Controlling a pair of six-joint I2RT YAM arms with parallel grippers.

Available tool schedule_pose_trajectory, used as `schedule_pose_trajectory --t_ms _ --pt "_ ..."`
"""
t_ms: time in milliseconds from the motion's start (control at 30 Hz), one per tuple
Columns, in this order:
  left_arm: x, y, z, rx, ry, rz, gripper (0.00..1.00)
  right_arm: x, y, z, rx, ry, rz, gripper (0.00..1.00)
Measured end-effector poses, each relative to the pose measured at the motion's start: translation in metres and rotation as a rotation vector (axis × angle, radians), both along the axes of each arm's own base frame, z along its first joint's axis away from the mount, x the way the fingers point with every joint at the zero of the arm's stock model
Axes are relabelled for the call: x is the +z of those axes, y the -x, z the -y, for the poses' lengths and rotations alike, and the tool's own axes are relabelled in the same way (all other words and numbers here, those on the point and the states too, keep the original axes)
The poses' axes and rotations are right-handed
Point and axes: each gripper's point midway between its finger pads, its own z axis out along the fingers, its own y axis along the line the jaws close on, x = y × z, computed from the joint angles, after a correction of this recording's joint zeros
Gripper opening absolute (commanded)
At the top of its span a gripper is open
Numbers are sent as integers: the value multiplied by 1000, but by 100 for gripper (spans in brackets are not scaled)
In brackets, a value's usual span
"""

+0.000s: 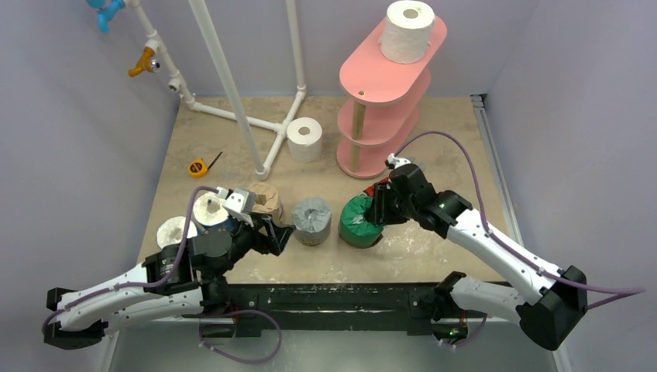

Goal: Place and organize the paper towels onto the shelf
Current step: Pick up the paper towel from the center of the board, then place the paper towel on the shelf.

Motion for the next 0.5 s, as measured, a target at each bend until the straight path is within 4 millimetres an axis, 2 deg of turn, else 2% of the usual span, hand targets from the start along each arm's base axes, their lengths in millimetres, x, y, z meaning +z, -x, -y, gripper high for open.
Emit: schedule_pose_trajectory --t_ms 133,233,433,500 --pt "2 1 -1 0 9 2 75 35 -15 -1 -25 -16 78 39" --pt "2 1 -3 2 14 3 75 56 -30 7 -62 -21 124 38" --pt "4 2 -7 8 22 5 75 83 -77 57 -249 -13 178 39" --pt "4 2 -8 7 23 5 75 94 -88 67 -291 -12 194 38"
